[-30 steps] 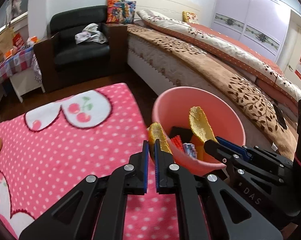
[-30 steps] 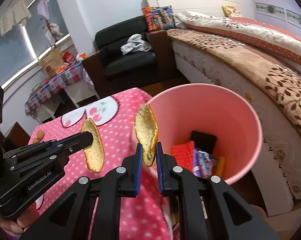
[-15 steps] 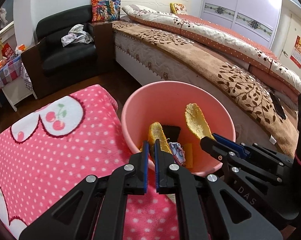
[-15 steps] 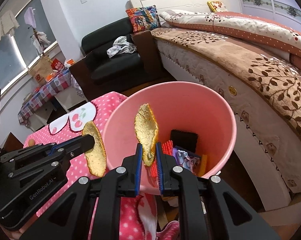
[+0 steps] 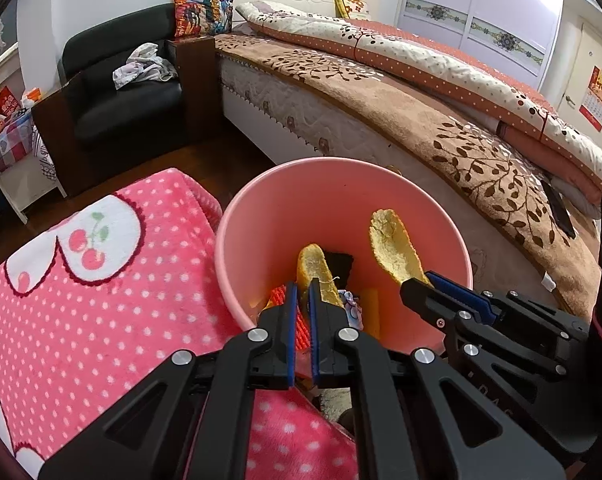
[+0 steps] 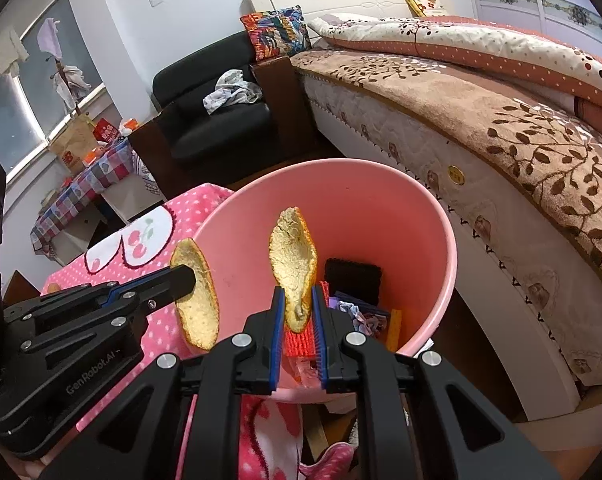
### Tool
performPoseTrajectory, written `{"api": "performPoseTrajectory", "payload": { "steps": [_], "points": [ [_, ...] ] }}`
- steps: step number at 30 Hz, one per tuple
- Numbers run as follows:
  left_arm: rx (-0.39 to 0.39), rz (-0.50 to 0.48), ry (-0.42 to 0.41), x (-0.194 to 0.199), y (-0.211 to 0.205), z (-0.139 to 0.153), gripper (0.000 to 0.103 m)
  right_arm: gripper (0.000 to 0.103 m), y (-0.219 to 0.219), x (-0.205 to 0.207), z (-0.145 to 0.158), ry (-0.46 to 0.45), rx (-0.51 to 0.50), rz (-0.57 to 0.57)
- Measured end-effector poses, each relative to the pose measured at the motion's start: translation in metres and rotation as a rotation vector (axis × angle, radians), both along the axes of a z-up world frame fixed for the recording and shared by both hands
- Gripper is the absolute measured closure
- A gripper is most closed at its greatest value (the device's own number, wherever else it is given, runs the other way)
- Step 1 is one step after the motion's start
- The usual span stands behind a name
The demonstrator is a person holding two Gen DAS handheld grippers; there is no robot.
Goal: Collect trash
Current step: 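Open both tools to drop the orange peels into the bucket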
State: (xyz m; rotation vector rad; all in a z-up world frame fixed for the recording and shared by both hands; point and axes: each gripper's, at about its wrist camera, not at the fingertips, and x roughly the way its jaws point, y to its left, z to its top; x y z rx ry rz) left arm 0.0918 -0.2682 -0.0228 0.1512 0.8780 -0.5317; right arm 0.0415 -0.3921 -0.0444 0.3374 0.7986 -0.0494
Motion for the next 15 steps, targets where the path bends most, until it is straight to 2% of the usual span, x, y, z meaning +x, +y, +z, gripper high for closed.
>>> {"api": "performPoseTrajectory", "payload": {
  "steps": [15],
  "points": [
    [-0.037, 0.002, 0.039, 0.012, -0.002, -0.010, 0.098, 0.090, -0.001, 0.009, -0.010, 0.024, -0.006, -0.008]
  ]
}}
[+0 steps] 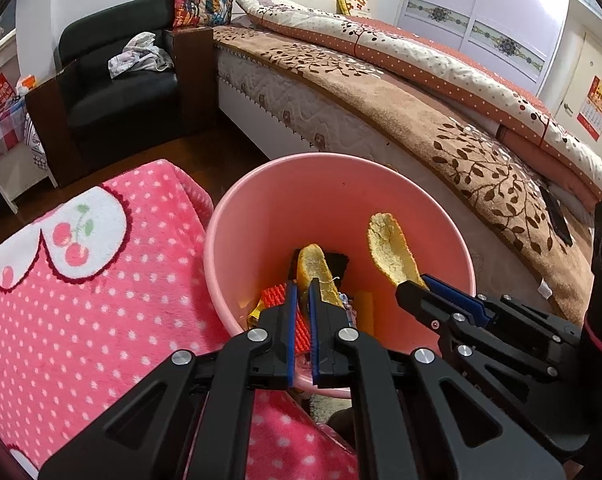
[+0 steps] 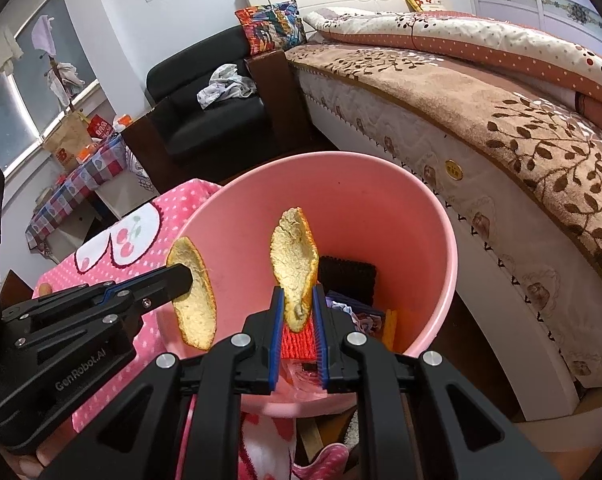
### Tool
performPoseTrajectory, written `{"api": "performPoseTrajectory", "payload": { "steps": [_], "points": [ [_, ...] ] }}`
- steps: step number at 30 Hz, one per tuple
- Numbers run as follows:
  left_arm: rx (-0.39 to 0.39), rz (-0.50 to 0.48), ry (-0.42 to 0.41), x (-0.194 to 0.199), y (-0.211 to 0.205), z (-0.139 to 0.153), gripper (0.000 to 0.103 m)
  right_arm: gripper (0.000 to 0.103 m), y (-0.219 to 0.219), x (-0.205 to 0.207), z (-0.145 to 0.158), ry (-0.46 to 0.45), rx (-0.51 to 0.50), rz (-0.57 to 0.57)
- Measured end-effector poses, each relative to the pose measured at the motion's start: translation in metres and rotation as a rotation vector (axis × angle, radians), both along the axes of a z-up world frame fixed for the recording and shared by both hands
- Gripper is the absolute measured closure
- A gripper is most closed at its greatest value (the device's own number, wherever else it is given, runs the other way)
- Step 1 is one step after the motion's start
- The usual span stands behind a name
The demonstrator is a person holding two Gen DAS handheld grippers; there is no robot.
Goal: Collect trash
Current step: 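Open both tools to drop the orange peels into the bucket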
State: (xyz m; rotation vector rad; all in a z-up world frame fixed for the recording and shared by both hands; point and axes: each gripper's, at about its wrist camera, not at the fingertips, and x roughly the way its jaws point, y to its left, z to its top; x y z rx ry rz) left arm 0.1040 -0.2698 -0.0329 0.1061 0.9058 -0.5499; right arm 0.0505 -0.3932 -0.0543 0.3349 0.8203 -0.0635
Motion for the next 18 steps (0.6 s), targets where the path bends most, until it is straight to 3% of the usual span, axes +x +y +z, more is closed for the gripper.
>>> {"api": "performPoseTrajectory", "payload": {
  "steps": [6, 7, 8, 10, 14, 18],
  "points": [
    [-0.021, -0.008, 0.007, 0.0014, 0.0009, 0.0004, 0.096, 0.089, -0.0003, 0.0023, -0.0032, 0.005, -0.005, -0.005],
    [-0.025, -0.011, 0.007, 0.0011, 0.0010, 0.0006, 0.093, 0.089, -0.0004, 0.0022, -0.0033, 0.004, -0.006, -0.007],
    [-0.028, -0.012, 0.006, 0.0017, 0.0004, 0.0010, 0.082, 0.089, -0.0017, 0.0026, -0.0037, 0.002, -0.009, -0.010],
    [-0.039, -0.013, 0.001, 0.0006, 0.0006, 0.0024, 0.071, 0.089, -0.0013, 0.0022, -0.0039, 0.001, -0.010, -0.011],
    [-0.049, -0.017, -0.006, -0.0013, 0.0007, 0.0049, 0.071, 0.080, -0.0008, 0.0012, -0.0032, -0.003, -0.016, -0.013],
    [-0.057, -0.015, -0.010, -0.0038, 0.0029, 0.0076, 0.071, 0.078, -0.0003, -0.0003, -0.0015, -0.009, -0.022, -0.009]
  ]
}}
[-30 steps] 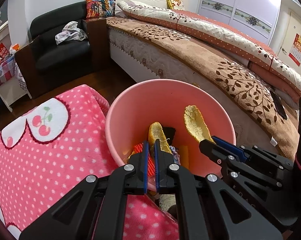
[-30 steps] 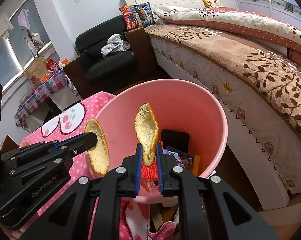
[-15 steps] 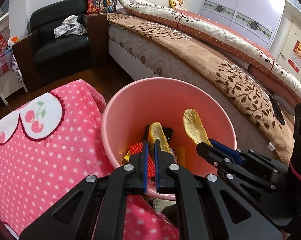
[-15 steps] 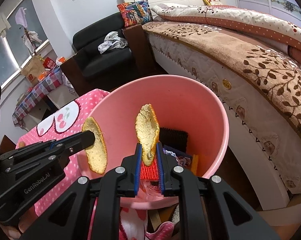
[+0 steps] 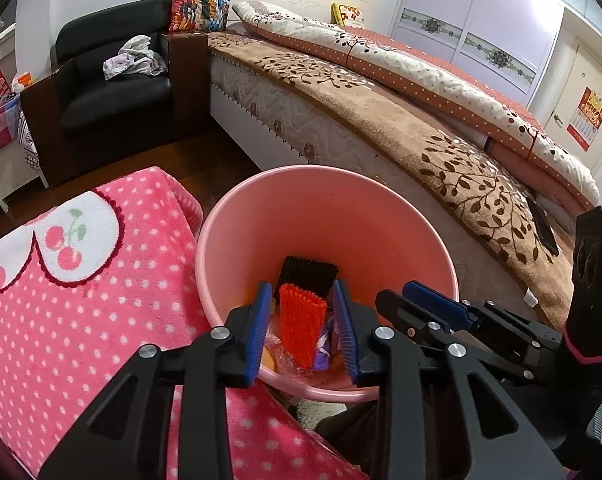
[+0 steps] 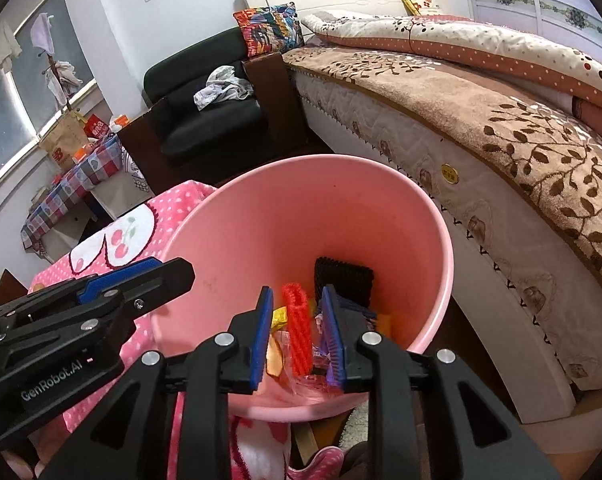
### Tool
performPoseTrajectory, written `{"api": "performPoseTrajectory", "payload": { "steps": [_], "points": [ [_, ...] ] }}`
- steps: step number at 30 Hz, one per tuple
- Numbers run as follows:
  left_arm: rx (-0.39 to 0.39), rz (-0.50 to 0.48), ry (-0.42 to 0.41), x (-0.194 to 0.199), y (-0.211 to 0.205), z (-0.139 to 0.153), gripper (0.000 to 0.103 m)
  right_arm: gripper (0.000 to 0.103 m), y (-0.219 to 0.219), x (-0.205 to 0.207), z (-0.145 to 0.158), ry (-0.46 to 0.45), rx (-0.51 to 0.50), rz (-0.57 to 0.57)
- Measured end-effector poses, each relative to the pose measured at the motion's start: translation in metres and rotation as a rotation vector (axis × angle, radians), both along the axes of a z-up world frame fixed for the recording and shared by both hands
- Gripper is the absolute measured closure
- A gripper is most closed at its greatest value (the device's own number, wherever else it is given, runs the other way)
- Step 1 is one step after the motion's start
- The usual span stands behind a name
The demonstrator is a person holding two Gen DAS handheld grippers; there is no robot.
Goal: Collect trash
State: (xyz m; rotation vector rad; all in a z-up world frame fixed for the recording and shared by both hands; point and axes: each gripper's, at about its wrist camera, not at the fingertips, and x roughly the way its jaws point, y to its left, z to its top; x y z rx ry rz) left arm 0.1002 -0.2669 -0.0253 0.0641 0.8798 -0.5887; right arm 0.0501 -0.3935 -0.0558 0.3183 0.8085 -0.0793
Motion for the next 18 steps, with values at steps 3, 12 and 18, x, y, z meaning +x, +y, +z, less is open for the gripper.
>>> {"api": "performPoseTrajectory", "payload": {
  "steps": [3, 12, 18],
  "points": [
    [-0.007, -0.001, -0.009, -0.005, 0.004, 0.004, 0.071, 0.077, 0.002, -0.002, 0.004, -0.010, -0.004, 0.004],
    [-0.021, 0.014, -0.064, -0.020, 0.018, 0.019, 0.071, 0.064, 0.010, -0.016, 0.018, -0.056, -0.028, 0.020],
    [-0.008, 0.038, -0.121, -0.030, 0.027, 0.028, 0.071, 0.059, 0.020, -0.029, 0.028, -0.094, -0.044, 0.039]
  ]
}}
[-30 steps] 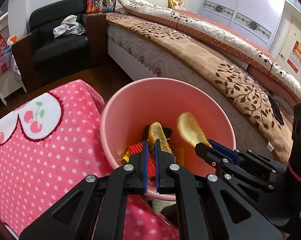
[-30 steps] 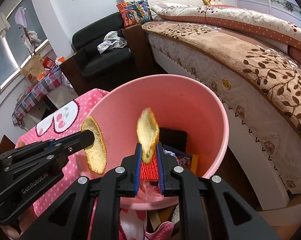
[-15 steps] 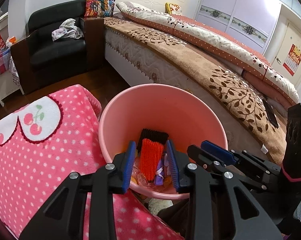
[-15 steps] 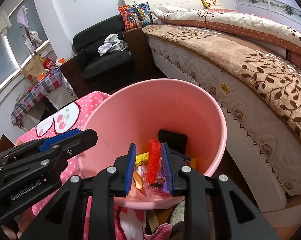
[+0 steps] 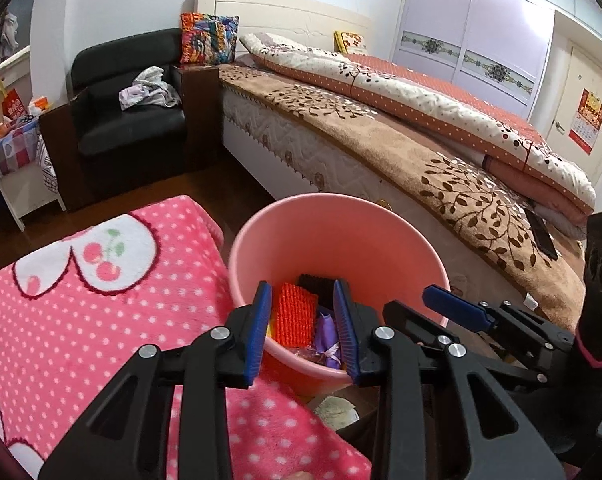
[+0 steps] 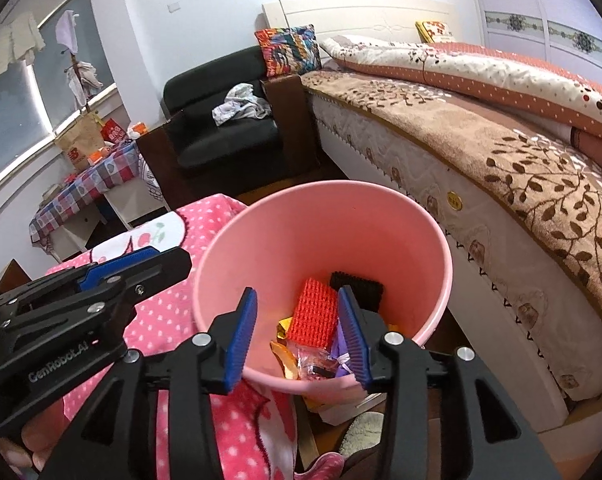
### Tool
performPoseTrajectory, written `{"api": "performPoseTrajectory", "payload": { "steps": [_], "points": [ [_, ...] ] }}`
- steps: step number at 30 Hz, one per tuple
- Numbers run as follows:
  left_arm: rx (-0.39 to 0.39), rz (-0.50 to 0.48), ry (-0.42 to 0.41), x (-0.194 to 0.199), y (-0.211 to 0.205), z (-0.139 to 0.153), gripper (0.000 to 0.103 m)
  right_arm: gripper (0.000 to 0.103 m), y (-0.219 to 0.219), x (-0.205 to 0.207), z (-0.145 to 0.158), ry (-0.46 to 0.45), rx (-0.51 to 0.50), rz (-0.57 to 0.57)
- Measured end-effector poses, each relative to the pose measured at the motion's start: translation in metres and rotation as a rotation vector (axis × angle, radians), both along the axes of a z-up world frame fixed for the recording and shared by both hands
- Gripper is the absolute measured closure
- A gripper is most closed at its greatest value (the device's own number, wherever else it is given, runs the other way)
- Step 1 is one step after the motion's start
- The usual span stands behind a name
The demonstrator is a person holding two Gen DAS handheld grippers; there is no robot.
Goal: Collect trash
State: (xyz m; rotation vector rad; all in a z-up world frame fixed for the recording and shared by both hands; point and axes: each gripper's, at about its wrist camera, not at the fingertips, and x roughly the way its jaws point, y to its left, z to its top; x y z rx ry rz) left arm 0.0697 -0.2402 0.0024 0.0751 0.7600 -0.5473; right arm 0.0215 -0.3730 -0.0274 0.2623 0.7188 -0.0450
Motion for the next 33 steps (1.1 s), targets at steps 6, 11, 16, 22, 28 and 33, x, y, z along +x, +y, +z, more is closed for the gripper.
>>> {"api": "performPoseTrajectory", "payload": {
  "steps": [6, 11, 16, 22, 28, 33],
  "points": [
    [-0.005, 0.032, -0.029, -0.008, 0.013, 0.006, 0.071, 0.053, 0.008, -0.014, 0.008, -0.042, -0.005, 0.018],
    [-0.010, 0.050, -0.046, -0.014, 0.022, 0.008, 0.071, 0.044, 0.015, -0.026, 0.012, -0.077, -0.007, 0.025],
    [-0.019, 0.076, -0.055, -0.021, 0.032, 0.009, 0.071, 0.044, 0.018, -0.034, 0.016, -0.095, -0.016, 0.017],
    [-0.018, 0.102, -0.078, -0.029, 0.042, 0.010, 0.074, 0.043, 0.019, -0.041, 0.021, -0.118, -0.019, 0.002],
    [-0.024, 0.122, -0.084, -0.035, 0.053, 0.010, 0.074, 0.042, 0.023, -0.048, 0.026, -0.148, -0.019, -0.005],
    [-0.033, 0.137, -0.096, -0.039, 0.060, 0.011, 0.074, 0.042, 0.028, -0.056, 0.033, -0.176, -0.027, -0.009]
  ]
}}
